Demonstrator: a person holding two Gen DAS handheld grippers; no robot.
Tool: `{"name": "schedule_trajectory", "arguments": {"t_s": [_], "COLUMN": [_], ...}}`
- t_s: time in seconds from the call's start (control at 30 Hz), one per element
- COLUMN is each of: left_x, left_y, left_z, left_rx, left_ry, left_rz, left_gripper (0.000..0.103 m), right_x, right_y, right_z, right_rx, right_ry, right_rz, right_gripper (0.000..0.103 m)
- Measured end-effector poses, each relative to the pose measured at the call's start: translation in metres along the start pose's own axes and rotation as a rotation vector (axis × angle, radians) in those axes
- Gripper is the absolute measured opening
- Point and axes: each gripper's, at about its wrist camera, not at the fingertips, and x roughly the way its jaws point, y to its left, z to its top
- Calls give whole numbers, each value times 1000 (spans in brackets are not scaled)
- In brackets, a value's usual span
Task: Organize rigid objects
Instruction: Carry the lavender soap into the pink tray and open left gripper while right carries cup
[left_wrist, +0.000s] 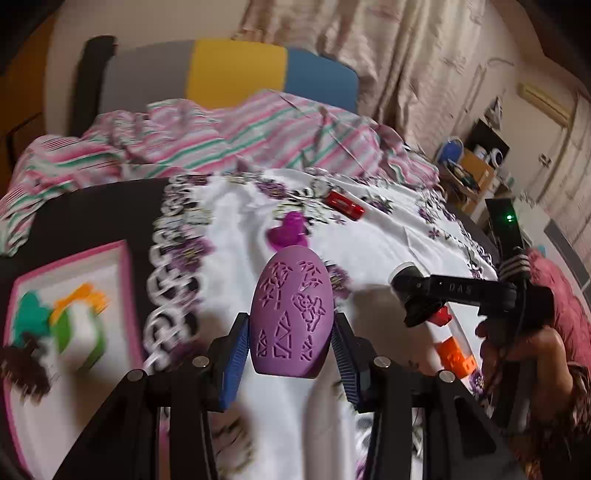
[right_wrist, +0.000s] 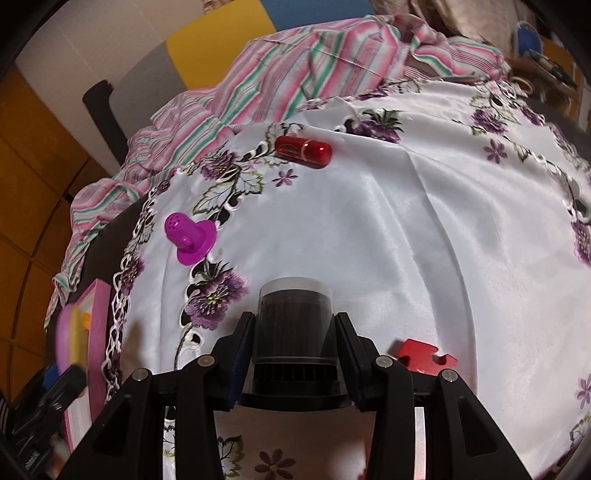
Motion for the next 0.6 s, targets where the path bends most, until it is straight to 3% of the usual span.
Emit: {"name": "schedule_trajectory", "arguments": {"t_s": [0.37,0.6], "left_x": [-51,-63], "left_y": [98,142], "left_z": [-65,-94], "left_rx": [-219,-274], "left_ry": [9,25], "left_rz": [137,230], "left_gripper": [44,44], "right_x": [-5,-17], "right_y": [35,111], "right_z": [-8,-31], "right_rx": [-111,-180], "right_ry": [-2,35], "right_rz": [37,218], "right_gripper": [44,44]}}
